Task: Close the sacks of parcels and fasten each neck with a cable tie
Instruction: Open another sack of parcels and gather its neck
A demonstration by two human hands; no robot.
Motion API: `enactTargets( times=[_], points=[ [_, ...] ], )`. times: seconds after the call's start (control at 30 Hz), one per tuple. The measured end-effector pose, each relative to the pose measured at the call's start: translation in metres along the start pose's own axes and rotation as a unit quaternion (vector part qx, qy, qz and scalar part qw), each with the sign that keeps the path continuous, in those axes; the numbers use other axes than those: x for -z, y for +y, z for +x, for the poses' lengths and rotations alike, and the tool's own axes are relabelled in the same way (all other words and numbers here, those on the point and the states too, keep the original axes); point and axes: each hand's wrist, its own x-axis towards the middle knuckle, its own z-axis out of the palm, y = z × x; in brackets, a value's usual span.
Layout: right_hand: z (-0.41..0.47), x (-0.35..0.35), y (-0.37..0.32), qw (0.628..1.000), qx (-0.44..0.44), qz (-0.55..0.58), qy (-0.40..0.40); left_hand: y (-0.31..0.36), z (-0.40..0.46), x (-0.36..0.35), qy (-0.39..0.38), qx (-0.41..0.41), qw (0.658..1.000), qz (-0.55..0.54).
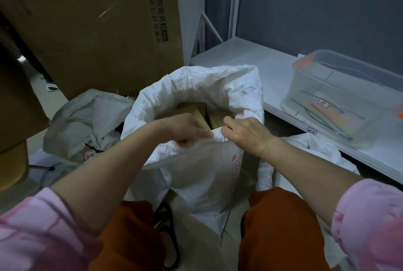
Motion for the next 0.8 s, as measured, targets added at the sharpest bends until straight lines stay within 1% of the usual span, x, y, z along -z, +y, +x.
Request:
enactTargets(
  times=[0.07,0.13,0.17,0.2,0.23,0.27,0.3,0.33,0.37,0.4,0.43,0.47,0.6,0.63,0.7,0.73,0.8],
  points=[
    [-0.001,-0.002,0.001,1.0,0.008,0.0,0.007,0.002,0.008,0.006,0.028,-0.008,0.998,0.054],
    [-0.002,-0.006,0.0,1.0,0.014,0.006,0.012,0.003,0.016,0.001,0.01,-0.015,0.992,0.129],
    [-0.003,-0.006,-0.002,1.0,0.01,0.016,0.003,0.004,0.019,-0.003,0.008,-0.013,0.987,0.158],
    [-0.003,-0.005,-0.005,0.999,-0.003,0.033,-0.018,0.005,0.02,-0.008,0.023,-0.016,0.981,0.194],
    [-0.002,-0.005,-0.007,0.997,-0.026,0.06,-0.047,0.006,0.02,-0.013,0.052,-0.019,0.968,0.245],
    [0.0,-0.003,-0.008,0.99,-0.057,0.096,-0.086,0.006,0.019,-0.018,0.093,-0.028,0.946,0.308],
    [0.004,0.001,-0.007,0.977,-0.089,0.136,-0.135,0.006,0.018,-0.024,0.14,-0.04,0.916,0.373],
    [0.009,0.007,-0.005,0.955,-0.123,0.19,-0.193,0.004,0.016,-0.03,0.181,-0.054,0.886,0.424],
    [0.015,0.012,-0.003,0.932,-0.155,0.24,-0.224,0.002,0.015,-0.036,0.21,-0.068,0.862,0.456],
    [0.021,0.018,-0.003,0.921,-0.174,0.267,-0.224,-0.001,0.013,-0.041,0.227,-0.078,0.849,0.47],
    [0.026,0.022,-0.004,0.92,-0.185,0.27,-0.215,-0.004,0.012,-0.046,0.239,-0.087,0.842,0.475],
    [0.03,0.022,-0.006,0.927,-0.187,0.252,-0.207,-0.006,0.011,-0.05,0.246,-0.091,0.841,0.473],
    [0.034,0.007,-0.028,0.947,-0.167,0.182,-0.205,-0.013,0.006,-0.065,0.274,-0.098,0.855,0.43],
    [0.032,0.003,-0.03,0.952,-0.16,0.16,-0.204,-0.013,0.005,-0.066,0.273,-0.094,0.871,0.398],
    [0.027,-0.005,-0.032,0.963,-0.139,0.113,-0.201,-0.013,0.006,-0.059,0.246,-0.073,0.923,0.288],
    [0.025,-0.008,-0.033,0.97,-0.124,0.084,-0.191,-0.012,0.008,-0.052,0.22,-0.053,0.947,0.227],
    [0.019,-0.014,-0.037,0.985,-0.084,0.017,-0.148,-0.01,0.013,-0.033,0.138,-0.007,0.981,0.133]
  ],
)
